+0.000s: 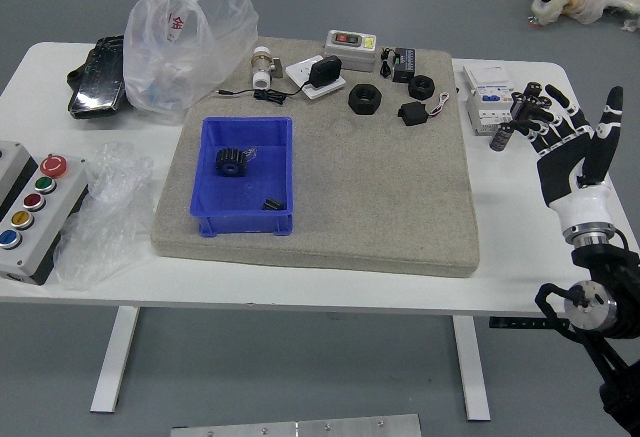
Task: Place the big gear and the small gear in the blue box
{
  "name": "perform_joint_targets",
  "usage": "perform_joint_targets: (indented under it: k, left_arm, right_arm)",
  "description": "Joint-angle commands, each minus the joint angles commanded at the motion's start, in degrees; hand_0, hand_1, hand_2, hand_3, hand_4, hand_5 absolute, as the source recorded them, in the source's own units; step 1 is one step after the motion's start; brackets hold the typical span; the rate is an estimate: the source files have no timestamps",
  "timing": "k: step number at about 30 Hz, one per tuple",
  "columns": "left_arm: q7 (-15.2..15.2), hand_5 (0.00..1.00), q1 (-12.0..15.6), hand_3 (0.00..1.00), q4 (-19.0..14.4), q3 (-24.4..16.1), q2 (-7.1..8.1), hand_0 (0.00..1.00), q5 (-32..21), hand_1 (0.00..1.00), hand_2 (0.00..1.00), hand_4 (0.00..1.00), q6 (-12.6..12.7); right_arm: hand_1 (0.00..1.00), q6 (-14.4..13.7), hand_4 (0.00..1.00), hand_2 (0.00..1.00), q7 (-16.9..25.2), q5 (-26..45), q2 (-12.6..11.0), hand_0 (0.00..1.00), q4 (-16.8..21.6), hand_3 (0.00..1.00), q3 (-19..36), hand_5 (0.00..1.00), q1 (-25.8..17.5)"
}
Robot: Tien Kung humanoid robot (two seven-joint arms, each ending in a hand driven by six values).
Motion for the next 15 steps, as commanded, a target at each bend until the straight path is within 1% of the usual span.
perform_joint_targets:
  k: [3, 7, 12, 15]
  left_arm:
    - [0.01, 0.299, -0.03, 0.754, 0.01, -0.07, -0.02, 0.697, 0.09, 0.584, 0.586, 0.677, 0.0]
    - [-0.23, 0.299, 0.04, 0.754, 0.07, 0.26, 0.05, 0.697, -0.62, 0.584, 0.586, 0.677, 0.1]
    - [-0.05, 0.298, 0.1, 0.753, 0.14, -0.08, 0.04, 0.697, -0.25, 0.587, 0.586, 0.677, 0.05]
    - [-0.11, 0.298, 0.0, 0.753, 0.17, -0.03, 0.29, 0.697, -0.26, 0.587, 0.586, 0.677, 0.06]
  right_arm:
    - [0.404, 0.0, 0.998, 0.428, -0.02, -0.09, -0.01, 0.552, 0.07, 0.647, 0.34, 0.998, 0.11]
    - [0.404, -0.01, 0.998, 0.428, -0.21, -0.48, 0.02, 0.552, 0.13, 0.647, 0.58, 0.998, 0.32]
    - [0.404, -0.02, 0.998, 0.431, -0.56, -1.19, 0.22, 0.554, 0.29, 0.646, 0.52, 0.998, 0.71]
    - [0.404, 0.02, 0.998, 0.431, -0.62, -1.19, 0.49, 0.554, 0.26, 0.646, 0.62, 0.998, 0.63]
